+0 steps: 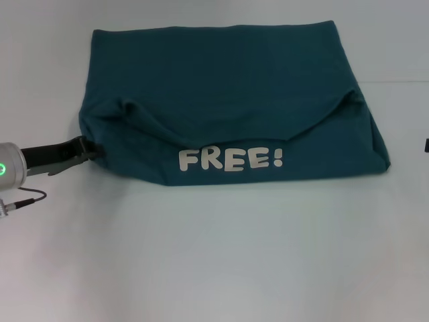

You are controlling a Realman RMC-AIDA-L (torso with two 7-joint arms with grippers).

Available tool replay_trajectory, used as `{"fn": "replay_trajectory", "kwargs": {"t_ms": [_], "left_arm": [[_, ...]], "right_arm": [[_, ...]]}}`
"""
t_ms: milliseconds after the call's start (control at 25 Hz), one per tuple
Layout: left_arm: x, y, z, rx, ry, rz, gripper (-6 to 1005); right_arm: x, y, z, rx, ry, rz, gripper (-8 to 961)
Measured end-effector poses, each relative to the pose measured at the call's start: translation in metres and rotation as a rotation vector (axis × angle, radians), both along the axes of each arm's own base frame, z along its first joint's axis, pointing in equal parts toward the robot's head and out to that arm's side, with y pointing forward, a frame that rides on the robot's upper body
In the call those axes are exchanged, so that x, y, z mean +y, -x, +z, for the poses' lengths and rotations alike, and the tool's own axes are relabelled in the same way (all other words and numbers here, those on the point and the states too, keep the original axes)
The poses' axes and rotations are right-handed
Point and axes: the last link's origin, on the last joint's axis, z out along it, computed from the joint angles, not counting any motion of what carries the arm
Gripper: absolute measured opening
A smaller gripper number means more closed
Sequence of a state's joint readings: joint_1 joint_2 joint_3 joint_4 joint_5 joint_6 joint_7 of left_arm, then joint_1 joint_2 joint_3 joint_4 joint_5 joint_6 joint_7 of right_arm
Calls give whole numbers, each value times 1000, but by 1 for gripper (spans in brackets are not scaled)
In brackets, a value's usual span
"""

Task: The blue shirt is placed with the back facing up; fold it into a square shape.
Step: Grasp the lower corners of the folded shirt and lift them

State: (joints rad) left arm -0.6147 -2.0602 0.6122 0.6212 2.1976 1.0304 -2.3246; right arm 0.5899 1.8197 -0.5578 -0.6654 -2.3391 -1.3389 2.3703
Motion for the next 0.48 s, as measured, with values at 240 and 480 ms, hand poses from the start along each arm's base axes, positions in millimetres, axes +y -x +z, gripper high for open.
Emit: {"fn": "replay_trajectory", "kwargs": {"t_ms": [240, 480], "left_arm": [[0, -2, -1, -8, -1, 0, 30], [2, -3, -1, -16, -9, -2, 31]], "right_arm": [[21, 17, -17, -49, 16, 19, 766], [33, 32, -47, -42, 44, 31, 765]]}}
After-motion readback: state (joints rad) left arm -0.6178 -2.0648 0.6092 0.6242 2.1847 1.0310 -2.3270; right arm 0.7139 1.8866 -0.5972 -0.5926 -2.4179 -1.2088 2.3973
